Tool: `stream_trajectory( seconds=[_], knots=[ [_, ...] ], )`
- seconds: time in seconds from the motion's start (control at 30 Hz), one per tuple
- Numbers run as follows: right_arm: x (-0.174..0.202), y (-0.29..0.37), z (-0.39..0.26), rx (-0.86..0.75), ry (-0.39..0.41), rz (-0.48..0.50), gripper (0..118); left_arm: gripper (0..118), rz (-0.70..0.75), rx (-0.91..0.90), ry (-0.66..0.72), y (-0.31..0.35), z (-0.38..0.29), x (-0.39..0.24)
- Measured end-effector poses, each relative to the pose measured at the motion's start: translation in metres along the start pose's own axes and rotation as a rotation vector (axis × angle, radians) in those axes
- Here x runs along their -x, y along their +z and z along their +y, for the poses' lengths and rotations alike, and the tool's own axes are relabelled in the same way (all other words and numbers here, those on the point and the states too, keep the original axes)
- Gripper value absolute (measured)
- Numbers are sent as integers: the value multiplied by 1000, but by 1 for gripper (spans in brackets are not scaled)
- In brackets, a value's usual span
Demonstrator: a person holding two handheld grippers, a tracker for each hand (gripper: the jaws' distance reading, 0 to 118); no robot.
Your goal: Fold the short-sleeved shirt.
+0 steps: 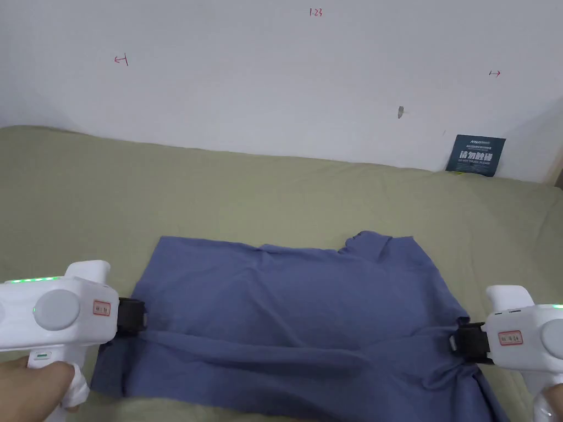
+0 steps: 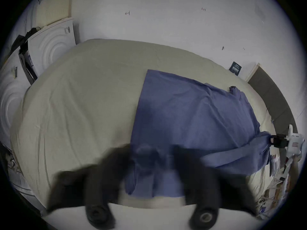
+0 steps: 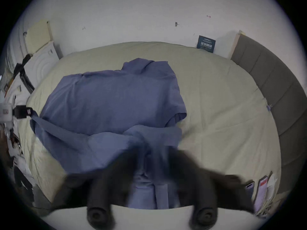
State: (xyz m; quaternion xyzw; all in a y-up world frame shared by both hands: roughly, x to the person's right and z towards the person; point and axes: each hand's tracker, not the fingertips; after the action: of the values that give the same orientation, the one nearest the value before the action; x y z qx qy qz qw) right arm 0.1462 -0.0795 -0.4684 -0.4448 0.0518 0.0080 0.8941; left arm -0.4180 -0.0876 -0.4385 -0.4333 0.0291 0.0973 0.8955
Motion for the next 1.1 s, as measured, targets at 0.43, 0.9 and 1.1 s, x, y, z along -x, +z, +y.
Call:
stream_trajectory(
  seconds=[0.43,0.9,1.1],
  knots=[
    [45,94,-96,-310,2,-13,61,0,58,-224,-96,81,-83,-13],
    [65,102,-181,-239,-101,-15,1,5,47,-186,51,70,-150,-1],
    [47,94,-162,-239,-101,-10,0,88,30,-153,42,19,-102,6]
  ],
)
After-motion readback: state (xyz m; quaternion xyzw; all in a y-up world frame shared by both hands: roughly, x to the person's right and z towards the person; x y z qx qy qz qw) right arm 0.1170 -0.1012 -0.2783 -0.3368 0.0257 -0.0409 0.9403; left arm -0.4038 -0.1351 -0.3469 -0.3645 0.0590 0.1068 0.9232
